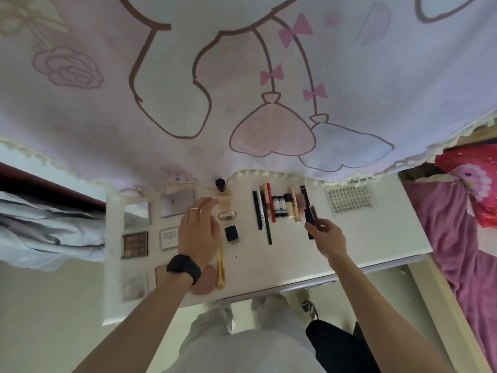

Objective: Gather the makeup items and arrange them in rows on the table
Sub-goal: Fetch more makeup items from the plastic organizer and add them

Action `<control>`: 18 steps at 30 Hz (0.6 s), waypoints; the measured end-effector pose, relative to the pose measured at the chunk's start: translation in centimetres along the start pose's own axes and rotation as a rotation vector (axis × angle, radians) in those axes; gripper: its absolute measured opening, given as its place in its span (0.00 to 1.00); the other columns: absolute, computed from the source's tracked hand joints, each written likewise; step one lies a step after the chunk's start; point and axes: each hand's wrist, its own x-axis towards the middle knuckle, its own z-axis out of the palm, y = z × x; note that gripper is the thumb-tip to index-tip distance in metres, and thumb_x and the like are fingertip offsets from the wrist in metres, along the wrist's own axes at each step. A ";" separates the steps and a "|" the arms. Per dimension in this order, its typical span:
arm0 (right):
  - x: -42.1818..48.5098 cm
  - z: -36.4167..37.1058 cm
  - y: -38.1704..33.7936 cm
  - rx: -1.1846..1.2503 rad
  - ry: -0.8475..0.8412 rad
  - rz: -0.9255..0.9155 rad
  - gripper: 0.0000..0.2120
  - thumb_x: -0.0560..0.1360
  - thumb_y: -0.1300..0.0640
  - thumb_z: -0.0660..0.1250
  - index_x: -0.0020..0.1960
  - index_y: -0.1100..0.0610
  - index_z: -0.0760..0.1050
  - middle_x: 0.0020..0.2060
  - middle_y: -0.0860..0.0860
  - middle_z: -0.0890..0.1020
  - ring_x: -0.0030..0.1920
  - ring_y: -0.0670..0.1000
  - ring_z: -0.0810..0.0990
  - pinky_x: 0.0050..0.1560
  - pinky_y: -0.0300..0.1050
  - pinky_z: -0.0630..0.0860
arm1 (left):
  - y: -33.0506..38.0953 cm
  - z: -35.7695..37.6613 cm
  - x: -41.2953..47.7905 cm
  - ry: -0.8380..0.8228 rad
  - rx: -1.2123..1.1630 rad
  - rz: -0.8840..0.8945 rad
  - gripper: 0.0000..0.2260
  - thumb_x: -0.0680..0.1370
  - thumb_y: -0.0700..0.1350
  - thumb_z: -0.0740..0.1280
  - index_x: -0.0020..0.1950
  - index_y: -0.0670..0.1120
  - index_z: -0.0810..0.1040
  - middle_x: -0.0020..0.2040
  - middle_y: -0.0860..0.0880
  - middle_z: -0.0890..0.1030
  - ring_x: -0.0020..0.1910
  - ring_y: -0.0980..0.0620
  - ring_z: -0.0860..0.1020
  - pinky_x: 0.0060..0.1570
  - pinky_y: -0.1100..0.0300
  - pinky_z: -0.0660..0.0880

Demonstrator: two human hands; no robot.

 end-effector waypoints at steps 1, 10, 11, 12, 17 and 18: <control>1.2 -0.5 -0.2 -0.014 0.014 -0.013 0.17 0.77 0.47 0.71 0.63 0.51 0.79 0.46 0.47 0.84 0.43 0.47 0.80 0.41 0.44 0.74 | 1.2 0.1 0.6 0.018 0.010 0.038 0.18 0.75 0.34 0.68 0.65 0.42 0.77 0.63 0.42 0.76 0.60 0.42 0.73 0.60 0.48 0.73; 8.5 -2.2 -1.5 -0.322 0.002 -0.100 0.16 0.78 0.50 0.68 0.63 0.52 0.79 0.52 0.52 0.86 0.50 0.56 0.82 0.48 0.43 0.72 | 11.2 7.9 3.7 -0.460 0.085 0.113 0.22 0.79 0.42 0.63 0.73 0.47 0.68 0.74 0.45 0.67 0.72 0.43 0.66 0.67 0.49 0.70; 8.7 -2.1 -1.6 -0.348 -0.011 -0.119 0.15 0.78 0.51 0.68 0.63 0.52 0.80 0.51 0.52 0.86 0.51 0.56 0.82 0.48 0.43 0.72 | 11.5 9.1 3.7 -0.554 0.119 0.079 0.24 0.79 0.43 0.62 0.76 0.48 0.64 0.77 0.45 0.63 0.75 0.44 0.62 0.71 0.50 0.66; 8.8 -2.0 -1.6 -0.368 -0.023 -0.134 0.14 0.78 0.52 0.68 0.62 0.53 0.80 0.49 0.53 0.86 0.49 0.57 0.82 0.46 0.42 0.72 | 11.7 10.2 3.6 -0.640 0.151 0.039 0.26 0.80 0.44 0.61 0.77 0.49 0.61 0.78 0.45 0.59 0.77 0.44 0.58 0.73 0.50 0.63; 8.8 -2.2 -1.8 -0.419 -0.028 -0.176 0.11 0.80 0.55 0.63 0.54 0.53 0.84 0.37 0.51 0.82 0.35 0.51 0.77 0.31 0.38 0.67 | 10.9 13.5 3.0 -0.843 0.245 -0.109 0.34 0.79 0.45 0.63 0.81 0.55 0.49 0.82 0.50 0.45 0.80 0.42 0.47 0.78 0.48 0.55; 8.8 -2.4 -1.7 -0.426 -0.029 -0.177 0.12 0.81 0.55 0.61 0.55 0.52 0.84 0.38 0.51 0.84 0.36 0.52 0.80 0.33 0.40 0.70 | 10.6 13.8 2.9 -0.858 0.249 -0.127 0.35 0.79 0.45 0.63 0.81 0.57 0.47 0.82 0.51 0.44 0.80 0.42 0.46 0.78 0.47 0.55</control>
